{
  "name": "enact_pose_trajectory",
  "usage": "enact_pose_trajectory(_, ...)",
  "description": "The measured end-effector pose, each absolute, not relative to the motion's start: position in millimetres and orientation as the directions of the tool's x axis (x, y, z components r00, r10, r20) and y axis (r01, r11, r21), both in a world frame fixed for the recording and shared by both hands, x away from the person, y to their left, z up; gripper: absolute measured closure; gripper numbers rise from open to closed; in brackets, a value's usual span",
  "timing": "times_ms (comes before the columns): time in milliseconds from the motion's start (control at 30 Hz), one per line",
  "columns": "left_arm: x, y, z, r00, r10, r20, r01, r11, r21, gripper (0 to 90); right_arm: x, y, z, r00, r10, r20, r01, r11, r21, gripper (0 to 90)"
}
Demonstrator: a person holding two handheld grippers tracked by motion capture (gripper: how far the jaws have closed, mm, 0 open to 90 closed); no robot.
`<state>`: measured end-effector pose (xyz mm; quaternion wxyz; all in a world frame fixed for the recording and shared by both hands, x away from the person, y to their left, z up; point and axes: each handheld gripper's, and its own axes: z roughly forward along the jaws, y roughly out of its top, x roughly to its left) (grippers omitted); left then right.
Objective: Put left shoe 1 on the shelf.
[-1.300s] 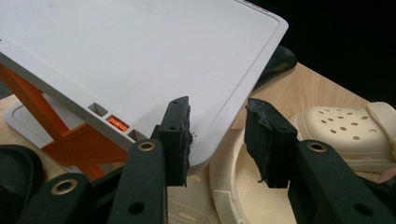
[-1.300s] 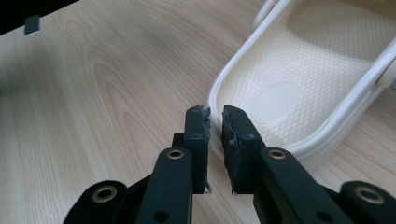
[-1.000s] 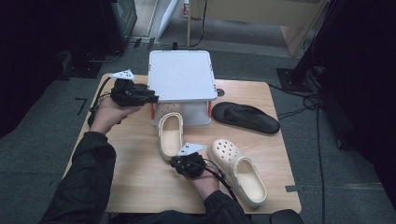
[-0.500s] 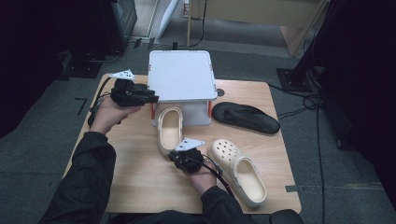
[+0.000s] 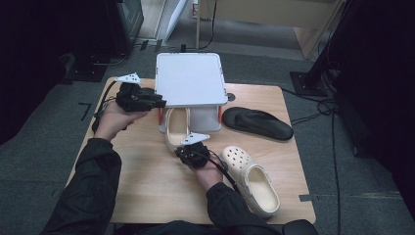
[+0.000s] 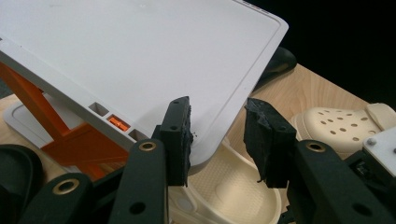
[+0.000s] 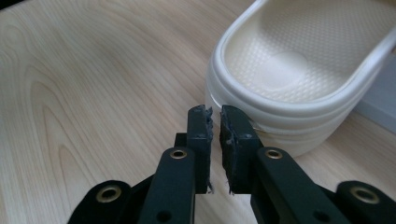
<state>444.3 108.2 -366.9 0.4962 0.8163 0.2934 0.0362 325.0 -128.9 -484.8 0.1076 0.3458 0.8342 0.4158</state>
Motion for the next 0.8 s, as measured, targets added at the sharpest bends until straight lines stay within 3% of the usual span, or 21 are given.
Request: enact_pose_trajectory(800, 444.7, 108.4, -367.3, 0.827, 0.509, -0.241, 0.447, -0.332, 0.831, 62.1, 375.1, -112.3, -484.8, -0.710, 0.691, 0.137, 0.515, 0.377, 0.770, 79.0)
